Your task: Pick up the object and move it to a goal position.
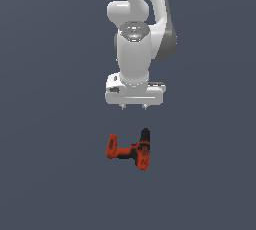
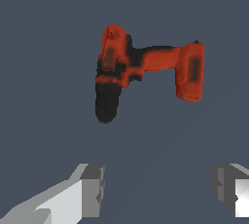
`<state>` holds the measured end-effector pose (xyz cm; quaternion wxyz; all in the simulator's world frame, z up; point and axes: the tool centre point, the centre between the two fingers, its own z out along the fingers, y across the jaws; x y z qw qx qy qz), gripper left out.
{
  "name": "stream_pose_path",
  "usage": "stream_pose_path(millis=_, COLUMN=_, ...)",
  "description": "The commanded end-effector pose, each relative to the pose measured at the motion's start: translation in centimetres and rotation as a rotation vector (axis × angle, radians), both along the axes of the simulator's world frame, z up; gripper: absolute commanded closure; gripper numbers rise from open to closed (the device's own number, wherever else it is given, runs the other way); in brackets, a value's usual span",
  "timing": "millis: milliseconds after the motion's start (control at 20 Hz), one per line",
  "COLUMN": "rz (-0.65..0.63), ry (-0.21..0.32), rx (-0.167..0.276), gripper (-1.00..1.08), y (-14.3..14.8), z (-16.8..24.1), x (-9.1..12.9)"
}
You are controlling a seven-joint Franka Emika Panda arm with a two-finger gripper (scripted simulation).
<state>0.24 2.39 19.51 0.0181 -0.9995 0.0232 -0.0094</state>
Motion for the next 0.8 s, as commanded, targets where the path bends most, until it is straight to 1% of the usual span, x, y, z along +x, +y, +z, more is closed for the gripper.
stream_pose_path(millis=0, rz=-0.002, ry=0.000, rx=0.000, gripper=-0.60, y=0.0, z=-0.1, x=0.1)
stream_pose_path(millis=400, rz=-0.026, ry=0.005, rx=-0.004, gripper=-0.60, y=0.8, z=-1.9, x=1.4)
stream_pose_path(millis=750, rz=-0.073, ry=0.014, rx=-0.013, gripper=-0.60, y=2.3, z=-5.6, x=3.6)
